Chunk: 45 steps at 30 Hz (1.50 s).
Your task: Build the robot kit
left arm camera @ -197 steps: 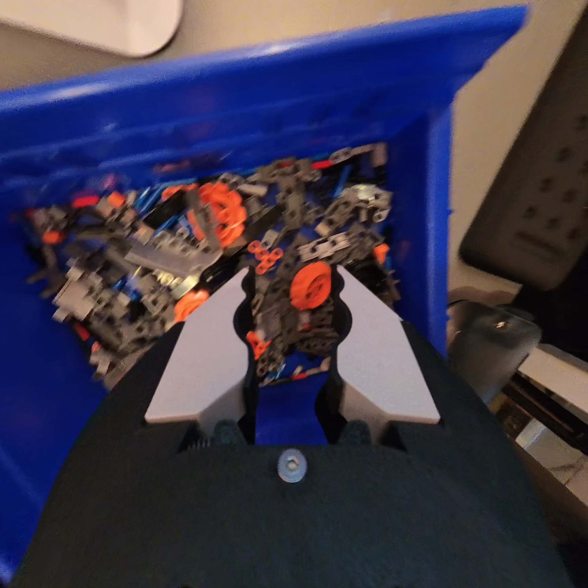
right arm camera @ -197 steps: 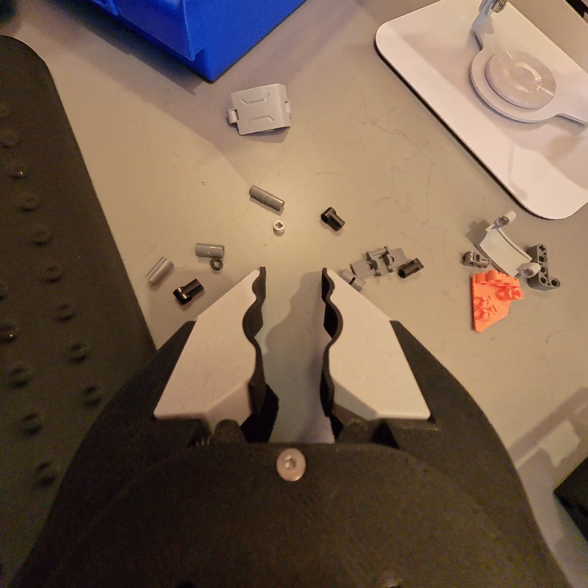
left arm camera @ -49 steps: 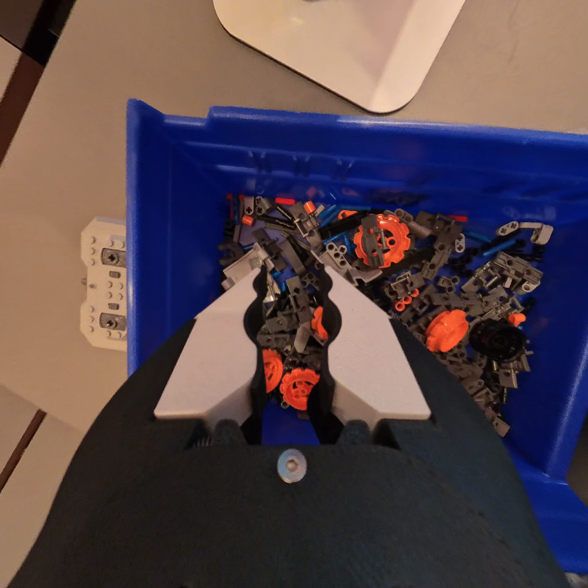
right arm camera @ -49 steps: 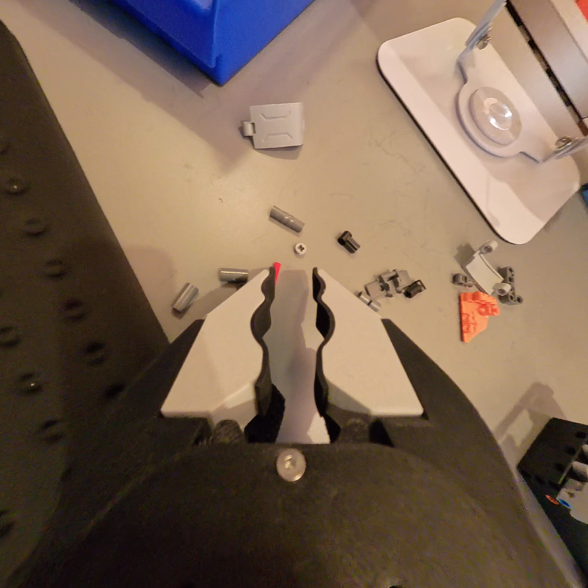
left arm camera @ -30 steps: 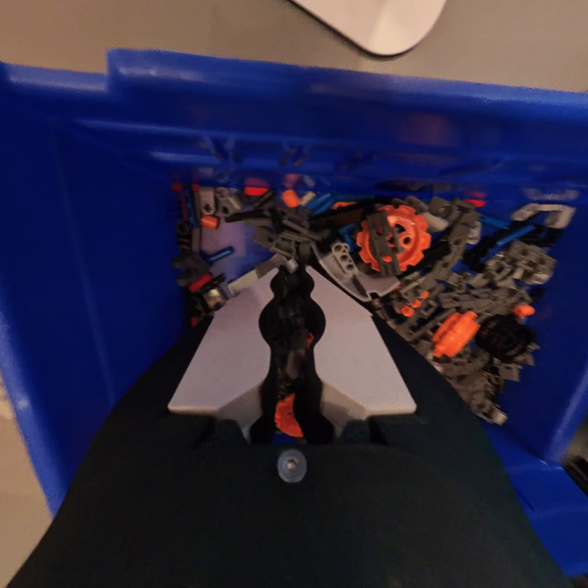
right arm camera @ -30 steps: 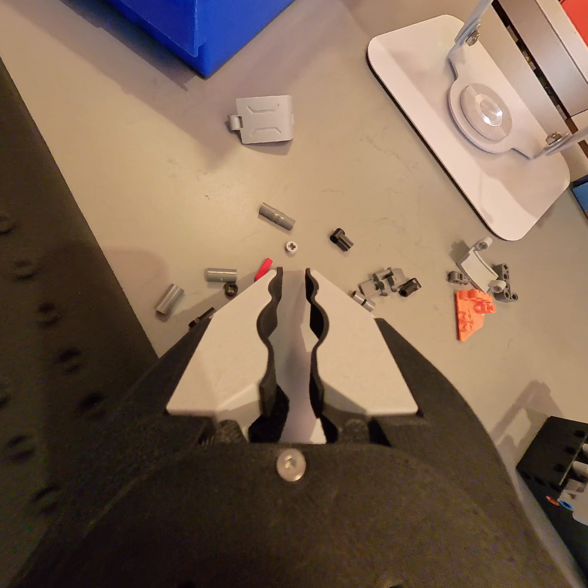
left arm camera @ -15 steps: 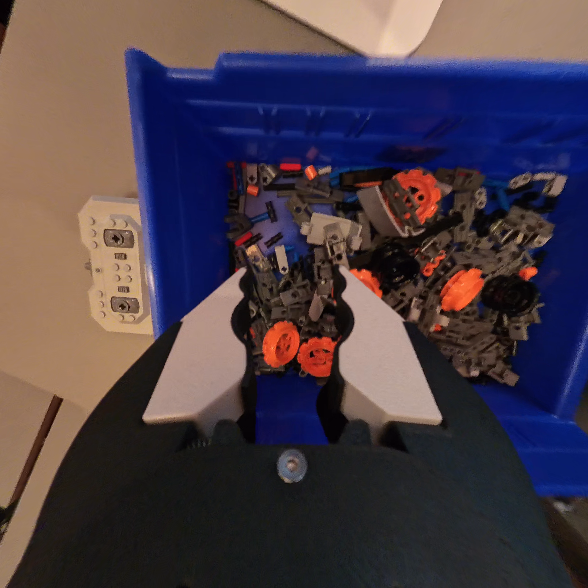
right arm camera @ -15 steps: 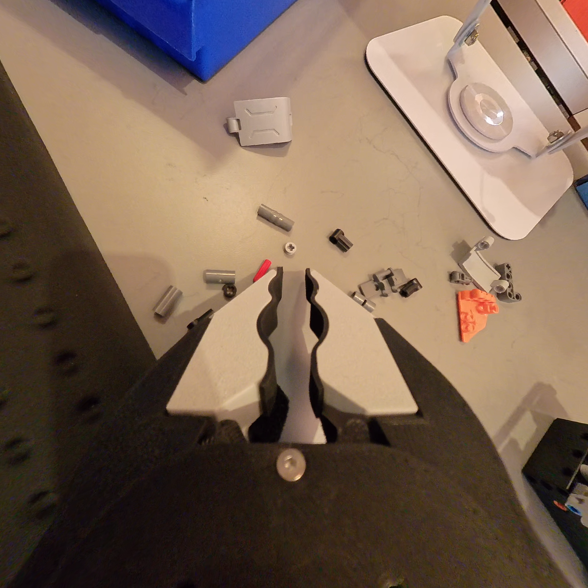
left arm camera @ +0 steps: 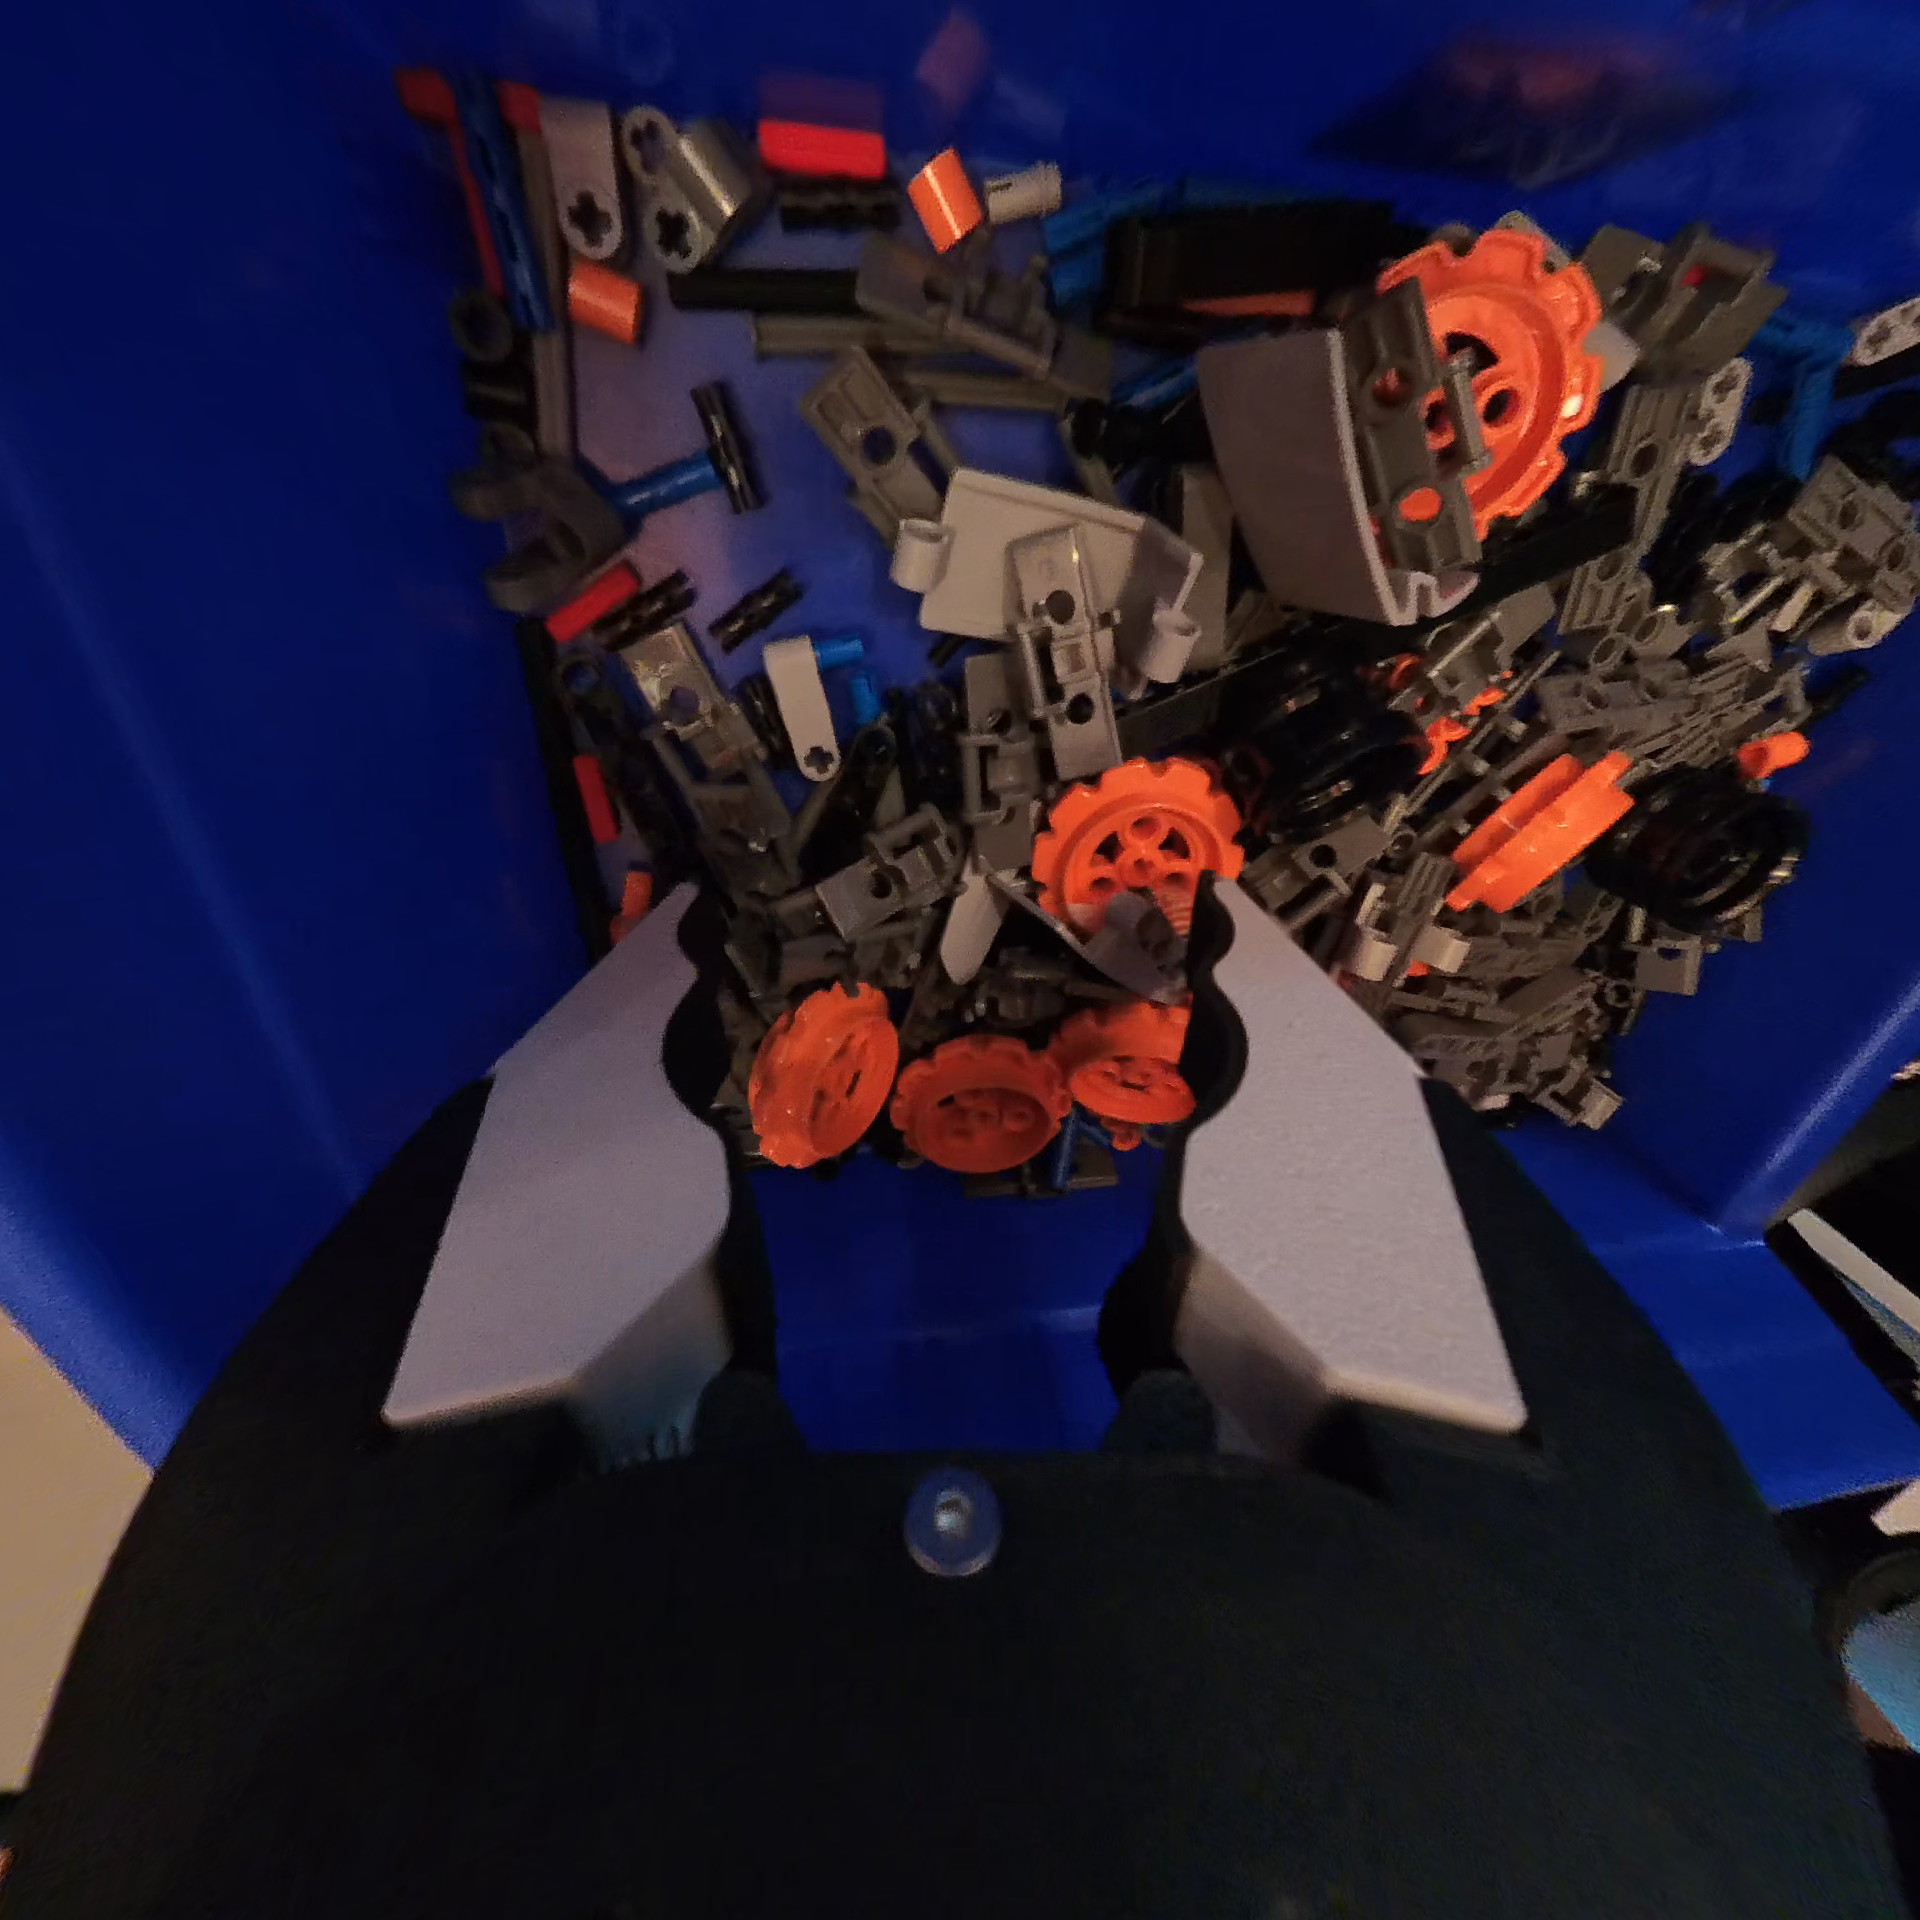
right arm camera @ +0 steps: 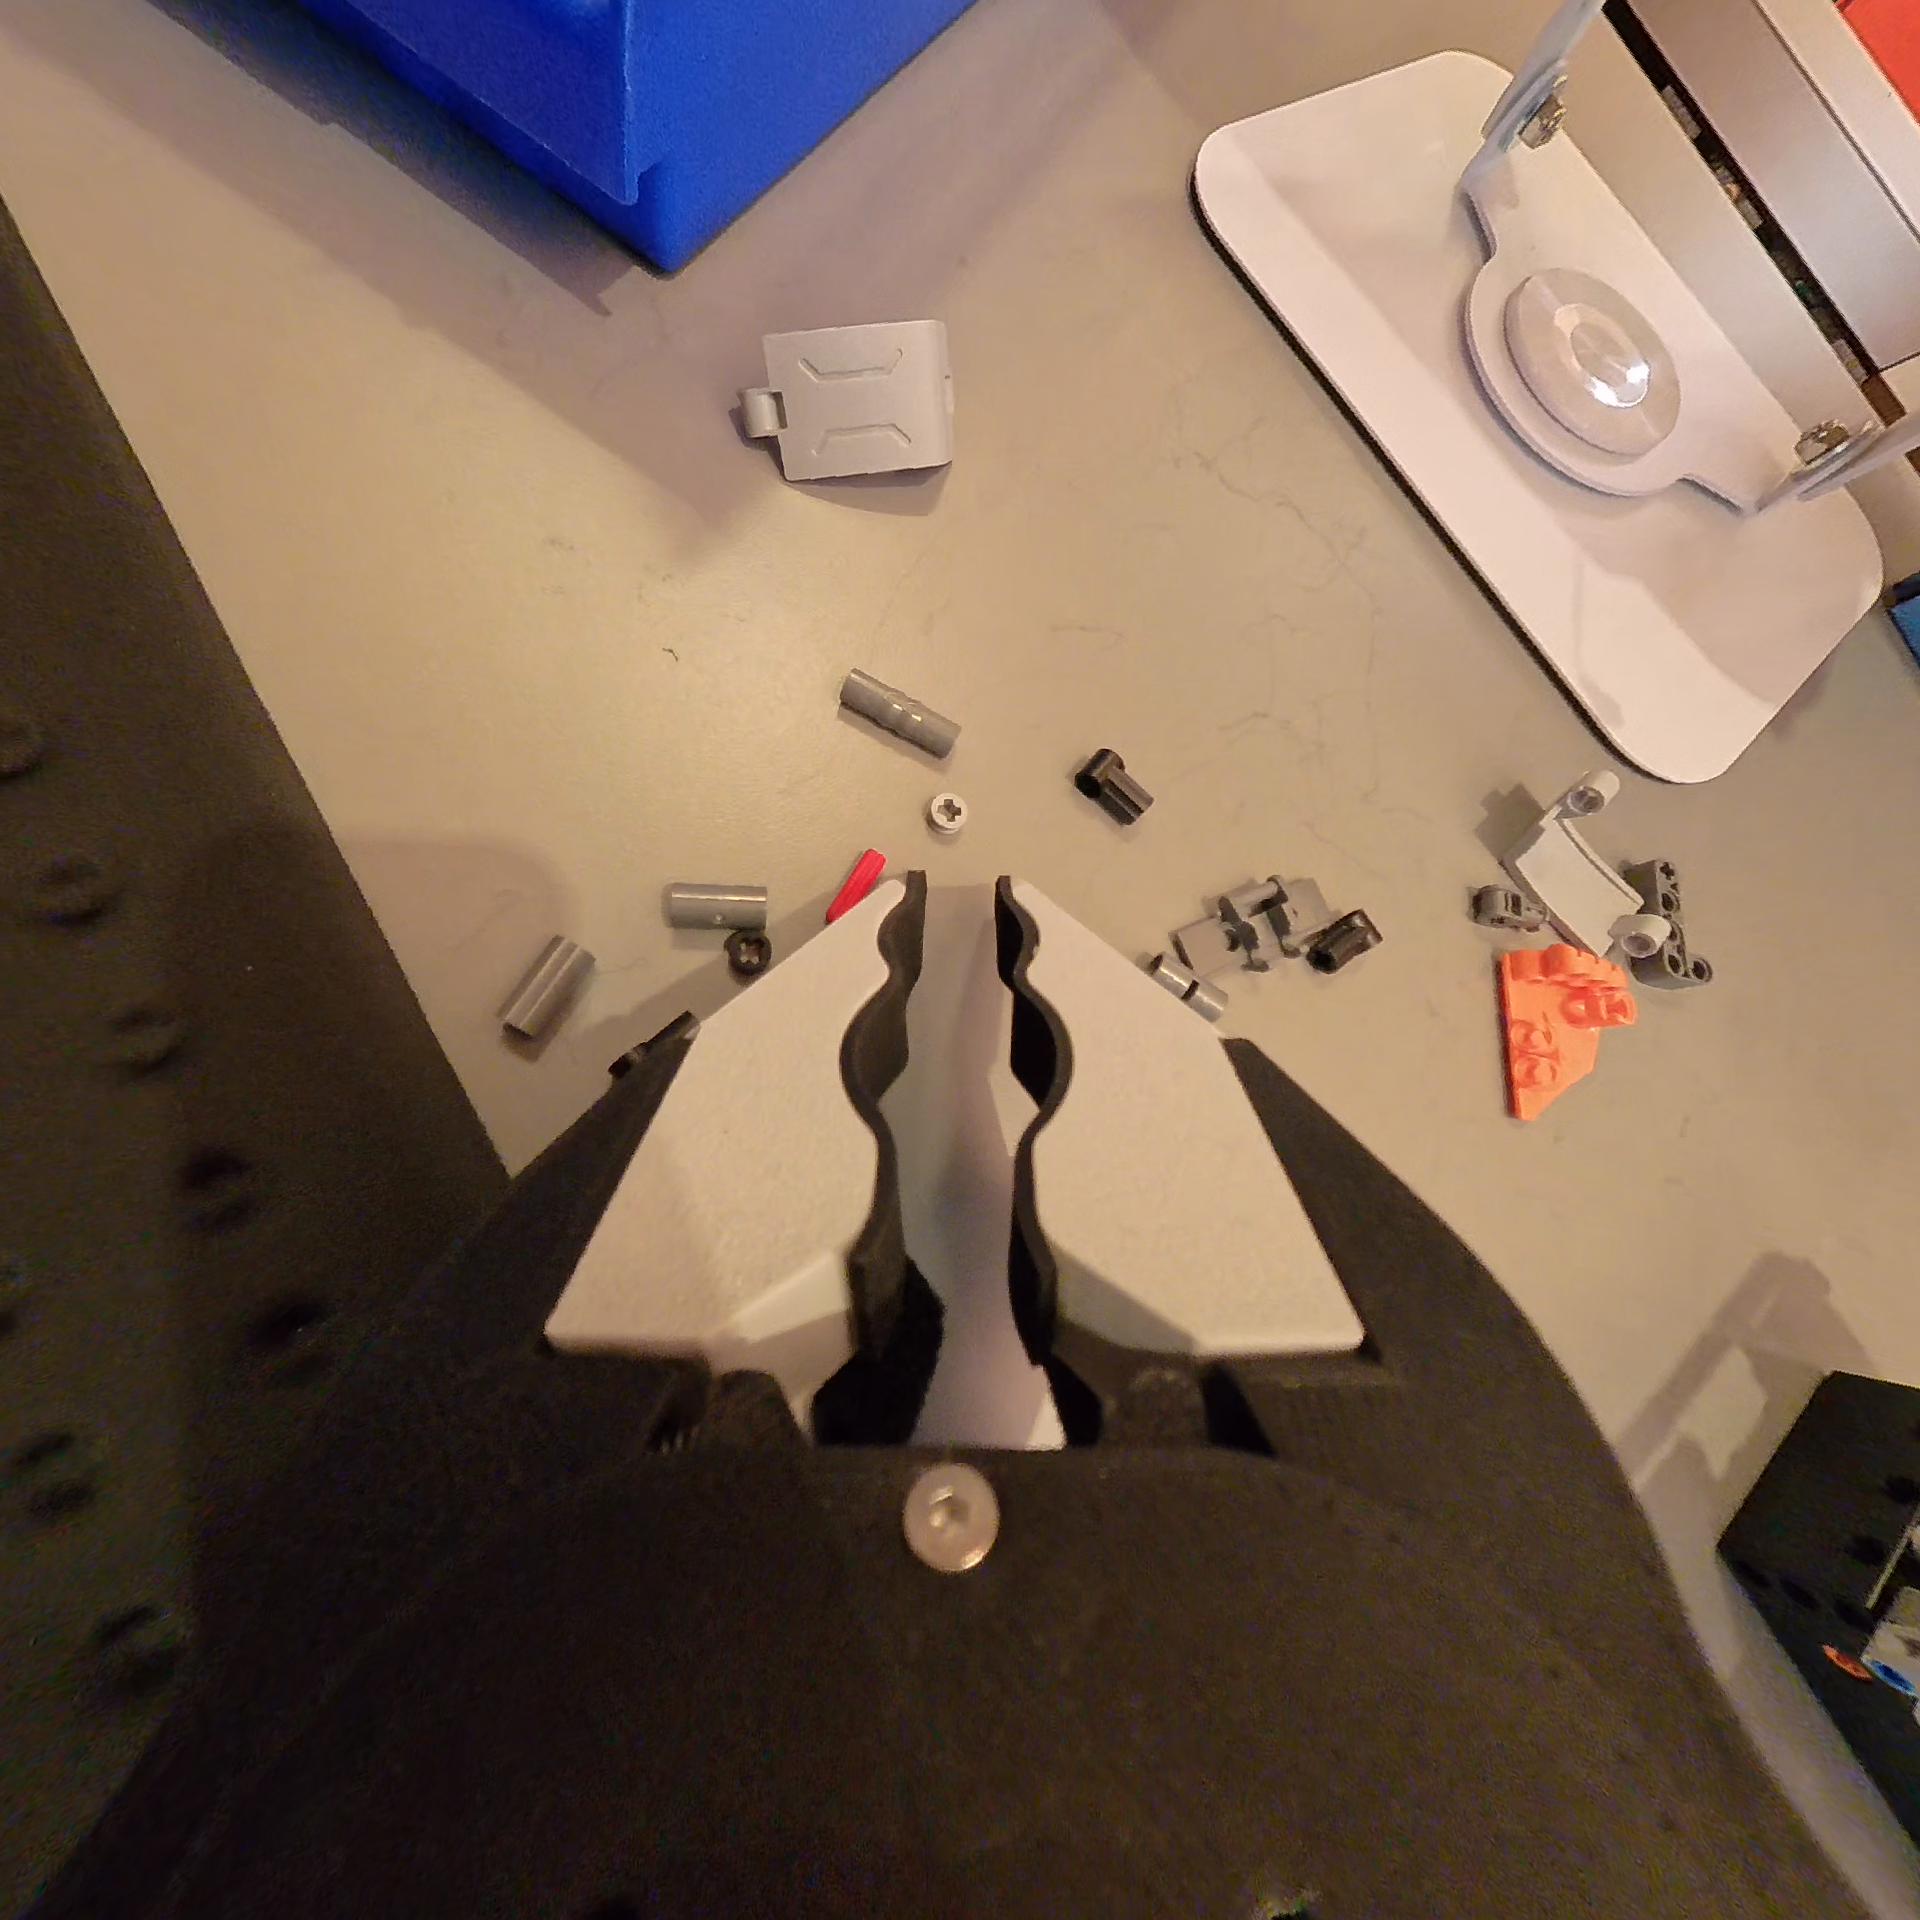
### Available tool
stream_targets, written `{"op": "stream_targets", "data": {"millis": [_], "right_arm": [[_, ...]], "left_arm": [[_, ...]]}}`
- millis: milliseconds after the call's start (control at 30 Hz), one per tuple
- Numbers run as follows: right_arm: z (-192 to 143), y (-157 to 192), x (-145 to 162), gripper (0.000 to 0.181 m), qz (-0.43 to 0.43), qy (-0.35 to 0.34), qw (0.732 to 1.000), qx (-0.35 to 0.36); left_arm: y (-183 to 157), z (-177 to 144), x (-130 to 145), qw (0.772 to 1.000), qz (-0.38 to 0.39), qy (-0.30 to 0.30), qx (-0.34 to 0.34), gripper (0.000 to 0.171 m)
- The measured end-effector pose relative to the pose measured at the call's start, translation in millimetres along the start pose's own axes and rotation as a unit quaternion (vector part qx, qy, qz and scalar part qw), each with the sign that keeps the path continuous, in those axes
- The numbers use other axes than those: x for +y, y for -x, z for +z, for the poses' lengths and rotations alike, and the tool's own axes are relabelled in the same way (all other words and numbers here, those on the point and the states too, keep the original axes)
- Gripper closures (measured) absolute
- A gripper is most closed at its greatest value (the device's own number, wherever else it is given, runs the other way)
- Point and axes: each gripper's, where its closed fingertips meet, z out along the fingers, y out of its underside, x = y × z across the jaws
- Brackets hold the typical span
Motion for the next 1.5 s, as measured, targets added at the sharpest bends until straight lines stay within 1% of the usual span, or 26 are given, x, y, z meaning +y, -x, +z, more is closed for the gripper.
{"op": "stream_targets", "data": {"millis": [33,67,100,167,233,300,367,400,467,533,633,800,833,900,967,1033,1100,1133,1200,1333,1367,1467,1500], "right_arm": [[0,0,0,0.171,0.000,0.000,1.000,0.000],[0,0,0,0.171,0.000,0.000,1.000,0.000],[0,0,0,0.171,0.000,0.000,1.000,-0.001],[0,0,0,0.171,0.002,-0.001,1.000,-0.001],[0,0,0,0.171,0.002,-0.001,1.000,-0.001],[0,0,0,0.170,0.002,-0.001,1.000,-0.001],[0,0,0,0.170,0.003,-0.001,1.000,-0.001],[0,0,0,0.170,0.003,-0.001,1.000,-0.002],[0,0,0,0.170,0.003,-0.002,1.000,-0.002],[0,0,0,0.171,0.003,-0.002,1.000,-0.003],[0,0,0,0.171,0.004,-0.002,1.000,-0.003],[0,0,0,0.171,0.002,-0.002,1.000,-0.001],[0,0,0,0.170,0.003,-0.002,1.000,-0.001],[0,0,0,0.170,0.002,-0.002,1.000,-0.001],[0,0,0,0.170,0.002,-0.002,1.000,0.000],[0,-1,0,0.170,0.003,-0.002,1.000,0.000],[0,-1,0,0.170,0.003,-0.002,1.000,-0.001],[0,-1,0,0.170,0.003,-0.002,1.000,-0.001],[0,-1,0,0.170,0.004,-0.002,1.000,-0.002],[1,-1,0,0.171,0.005,-0.003,1.000,-0.003],[1,-1,0,0.171,0.005,-0.003,1.000,-0.003],[1,0,0,0.171,0.005,-0.003,1.000,-0.003],[1,0,0,0.171,0.005,-0.003,1.000,-0.003]], "left_arm": [[-6,-1,-2,1.000,0.000,-0.005,0.020,0.092],[-15,-1,-7,0.999,0.005,-0.018,0.045,0.093],[-24,-1,-11,0.997,0.012,-0.029,0.068,0.098],[-39,0,-8,0.995,0.032,-0.023,0.091,0.101],[-55,-8,-6,0.991,0.056,-0.034,0.120,0.105],[-49,-23,-8,0.992,0.052,-0.066,0.097,0.108],[-25,-39,-2,0.996,0.028,-0.081,0.035,0.109],[-16,-46,4,0.996,0.020,-0.083,0.014,0.113],[1,-56,17,0.997,-0.006,-0.074,-0.020,0.114],[16,-59,28,0.997,-0.024,-0.058,-0.047,0.115],[18,-50,31,0.998,-0.025,-0.034,-0.054,0.117],[22,-20,34,0.997,-0.019,0.040,-0.062,0.120],[27,-16,34,0.996,-0.021,0.051,-0.072,0.123],[29,-7,37,0.995,-0.025,0.074,-0.068,0.131],[29,-1,37,0.995,-0.025,0.075,-0.063,0.137],[28,-1,37,0.995,-0.009,0.074,-0.069,0.139],[22,-2,33,0.997,-0.003,0.058,-0.055,0.143],[18,-3,30,0.998,-0.003,0.047,-0.047,0.143],[15,-3,29,0.998,0.001,0.044,-0.048,0.143],[-5,-7,17,0.999,0.025,0.020,-0.028,0.144],[-13,-9,13,0.999,0.032,0.009,-0.011,0.143],[-53,-12,-3,0.994,0.070,-0.034,0.073,0.143],[-58,-14,-3,0.993,0.075,-0.038,0.080,0.140]]}}
